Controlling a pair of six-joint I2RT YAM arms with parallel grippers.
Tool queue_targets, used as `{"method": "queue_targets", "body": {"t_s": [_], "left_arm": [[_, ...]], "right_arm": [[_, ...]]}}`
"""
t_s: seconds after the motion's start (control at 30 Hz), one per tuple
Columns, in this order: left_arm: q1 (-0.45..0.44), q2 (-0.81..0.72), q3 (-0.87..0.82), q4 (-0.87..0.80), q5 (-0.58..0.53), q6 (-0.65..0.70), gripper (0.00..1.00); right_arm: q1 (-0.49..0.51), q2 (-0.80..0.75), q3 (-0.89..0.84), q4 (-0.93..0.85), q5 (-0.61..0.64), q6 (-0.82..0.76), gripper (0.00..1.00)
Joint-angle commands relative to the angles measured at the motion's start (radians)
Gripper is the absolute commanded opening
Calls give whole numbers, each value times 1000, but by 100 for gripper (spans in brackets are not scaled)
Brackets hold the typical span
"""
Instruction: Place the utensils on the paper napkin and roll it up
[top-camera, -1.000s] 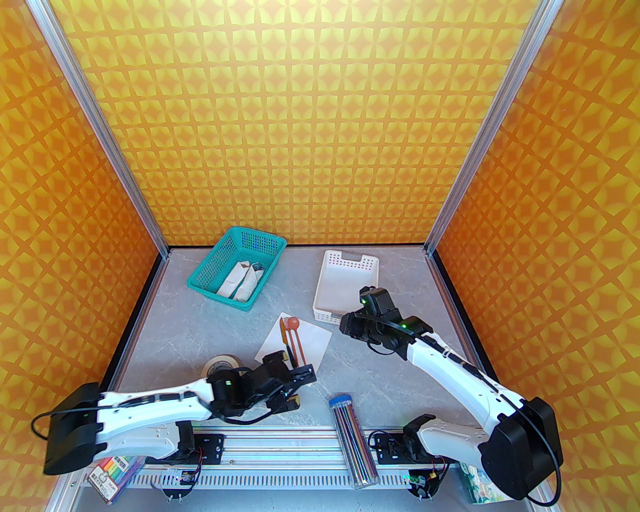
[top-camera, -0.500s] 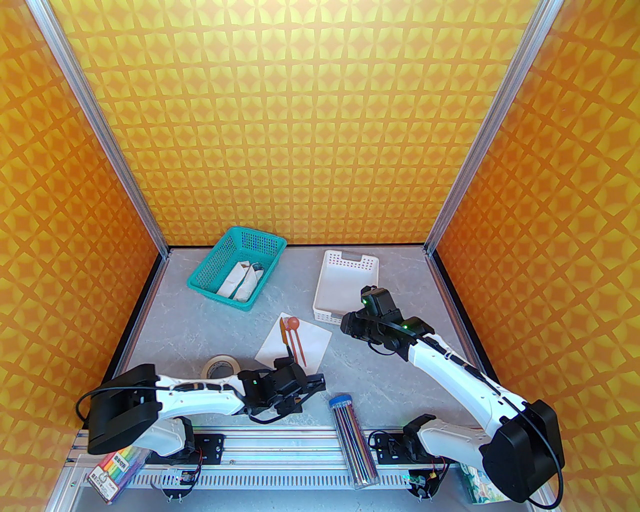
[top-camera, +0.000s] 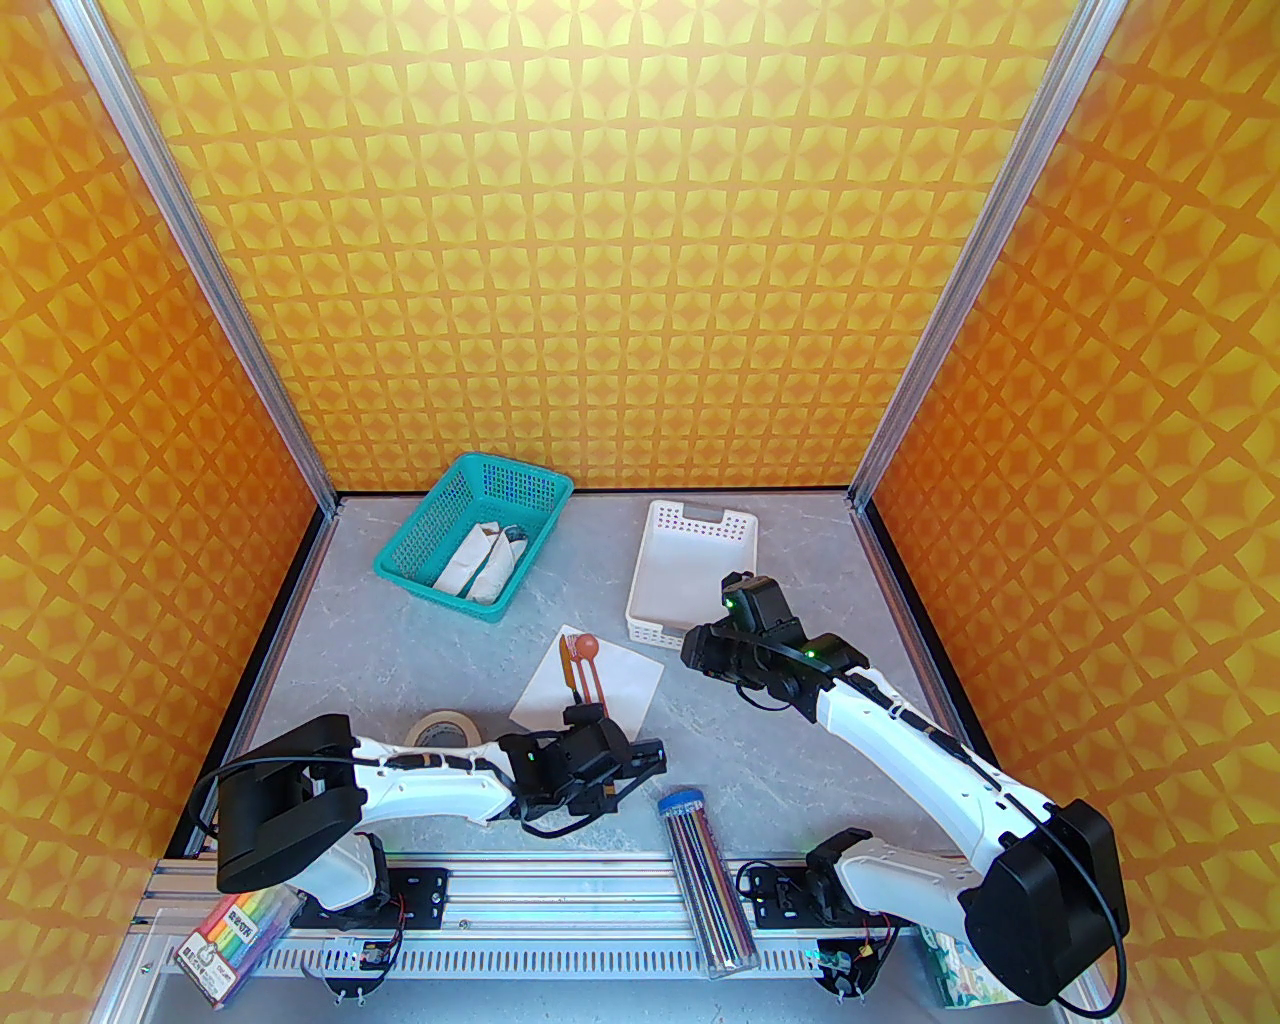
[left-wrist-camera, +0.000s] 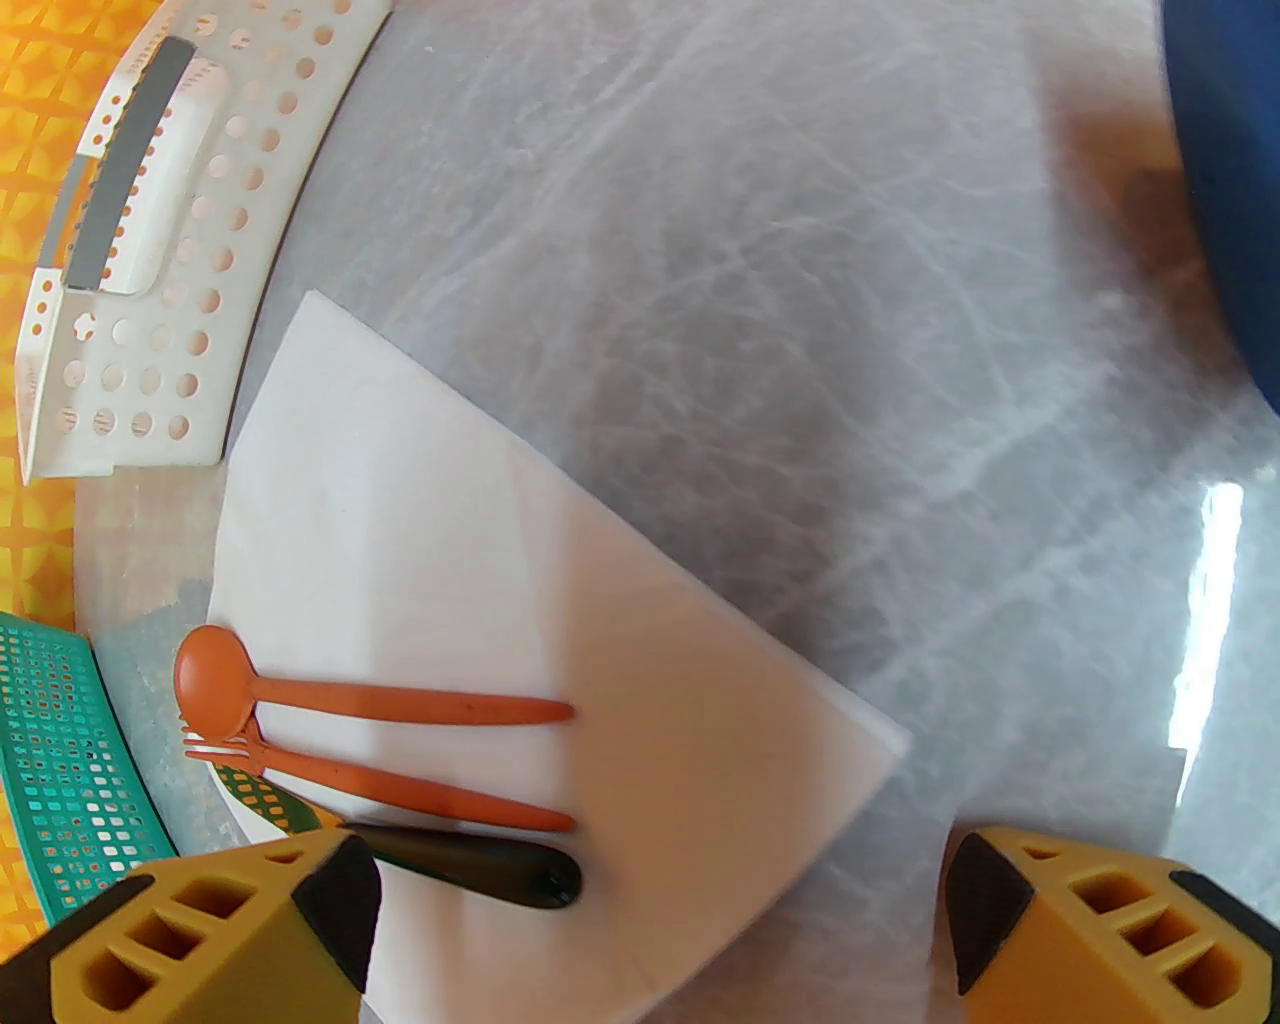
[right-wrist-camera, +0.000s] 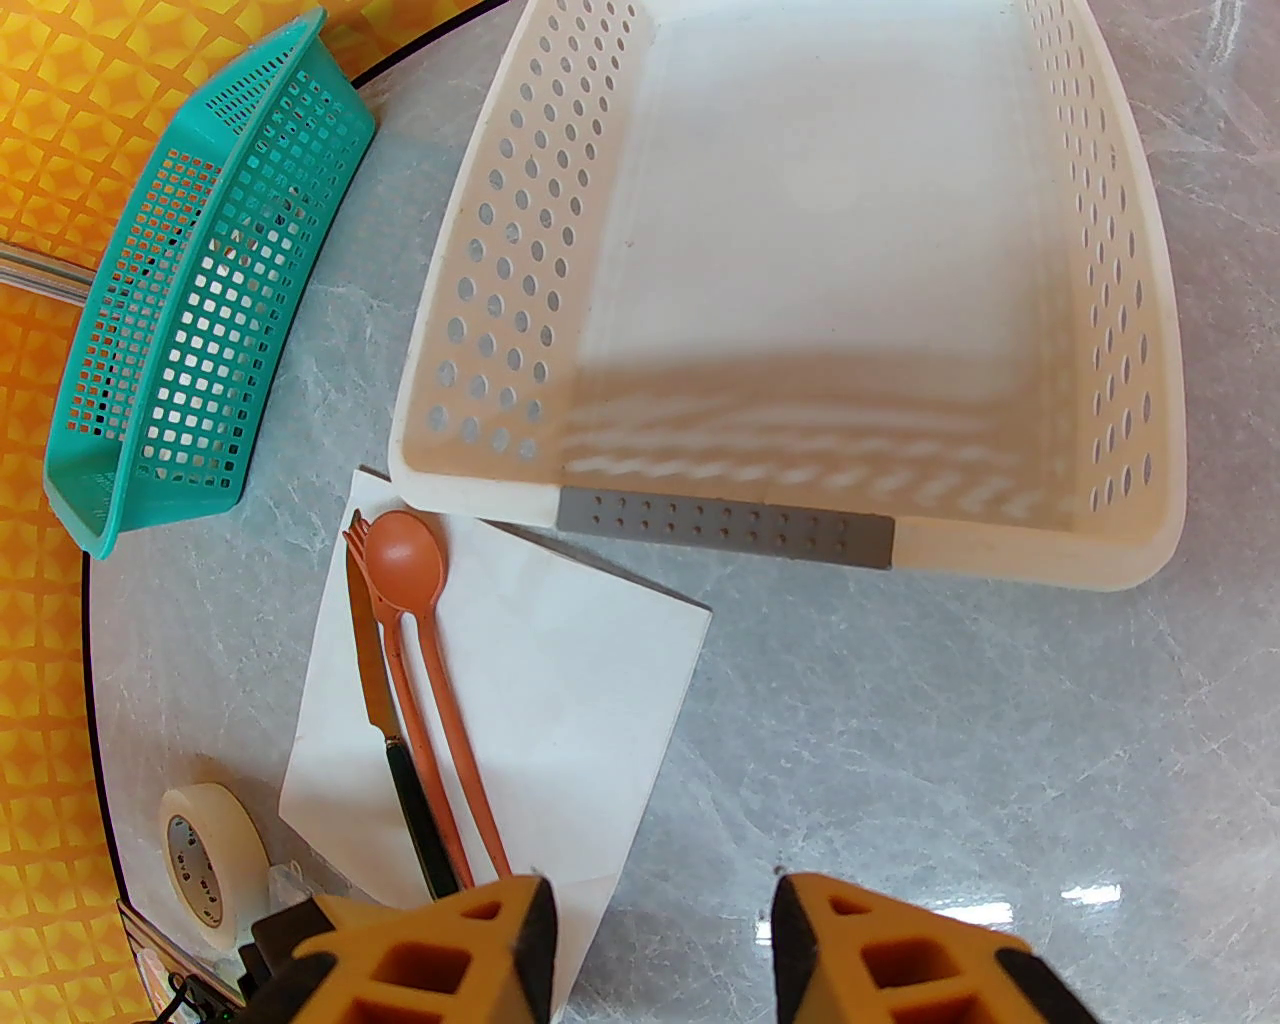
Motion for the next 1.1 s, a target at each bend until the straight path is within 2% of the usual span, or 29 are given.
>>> {"method": "queue_targets", "body": {"t_s": [0.0, 0.3, 0.53, 0.77, 1.07], "left_arm": [[39, 24, 19, 57, -27, 40, 99], [83, 25, 19, 106, -25, 52, 99], [99, -10, 17, 131, -14, 29, 99], [128, -50, -20, 169, -4, -18, 99], [166, -72, -50, 190, 15, -74, 99]], "right_arm": [[-3, -1, 2, -23, -3, -14, 42], [-2, -5, 7, -30, -12, -26, 42], [-3, 3, -12, 5, -120, -63, 40], [1, 36, -52, 78, -270, -84, 26], [100, 106, -133, 191, -304, -47, 14]]}}
